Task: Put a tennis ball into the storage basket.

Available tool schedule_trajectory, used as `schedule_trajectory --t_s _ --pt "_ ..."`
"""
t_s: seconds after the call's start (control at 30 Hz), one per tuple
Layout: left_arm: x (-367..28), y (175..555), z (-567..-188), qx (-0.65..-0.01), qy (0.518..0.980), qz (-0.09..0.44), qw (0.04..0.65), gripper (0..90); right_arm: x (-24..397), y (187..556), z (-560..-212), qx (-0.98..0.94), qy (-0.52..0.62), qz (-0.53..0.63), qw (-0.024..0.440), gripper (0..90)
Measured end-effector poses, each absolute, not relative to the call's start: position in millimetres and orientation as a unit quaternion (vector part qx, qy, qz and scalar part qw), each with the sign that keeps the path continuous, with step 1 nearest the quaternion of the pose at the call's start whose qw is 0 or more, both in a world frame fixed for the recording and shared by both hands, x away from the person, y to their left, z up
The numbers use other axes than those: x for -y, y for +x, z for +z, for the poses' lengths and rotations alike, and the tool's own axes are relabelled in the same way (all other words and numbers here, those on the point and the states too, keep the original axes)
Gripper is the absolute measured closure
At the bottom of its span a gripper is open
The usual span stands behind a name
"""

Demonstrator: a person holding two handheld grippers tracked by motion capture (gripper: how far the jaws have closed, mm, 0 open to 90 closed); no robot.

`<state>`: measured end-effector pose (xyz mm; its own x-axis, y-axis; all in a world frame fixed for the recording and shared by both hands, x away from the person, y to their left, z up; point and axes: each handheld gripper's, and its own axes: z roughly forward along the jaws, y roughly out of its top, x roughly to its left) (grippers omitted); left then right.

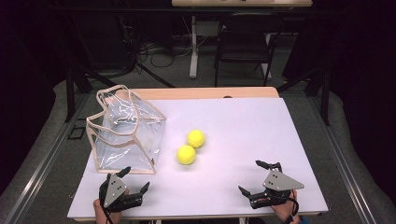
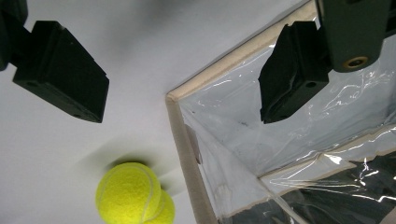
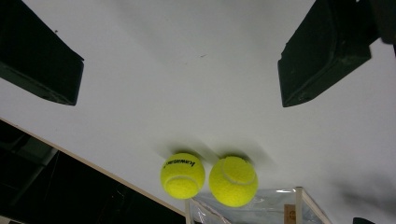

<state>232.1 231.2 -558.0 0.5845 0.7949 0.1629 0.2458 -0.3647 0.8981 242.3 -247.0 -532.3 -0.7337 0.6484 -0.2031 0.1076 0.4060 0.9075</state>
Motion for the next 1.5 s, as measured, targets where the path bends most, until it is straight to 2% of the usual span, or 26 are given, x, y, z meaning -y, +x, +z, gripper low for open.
schedule_trajectory --t_s 0.43,1.5 --pt "-230.8 232.5 -558.2 -0.340 0.770 0.302 0.448 16.2 238.9 248.4 -529.6 -0.795 0.252 0.476 0.279 0.0" --pt "-231.0 231.9 -557.6 -0.339 0.770 0.304 0.448 16.3 188.5 285.9 -517.8 -0.839 0.240 0.443 0.207 0.0"
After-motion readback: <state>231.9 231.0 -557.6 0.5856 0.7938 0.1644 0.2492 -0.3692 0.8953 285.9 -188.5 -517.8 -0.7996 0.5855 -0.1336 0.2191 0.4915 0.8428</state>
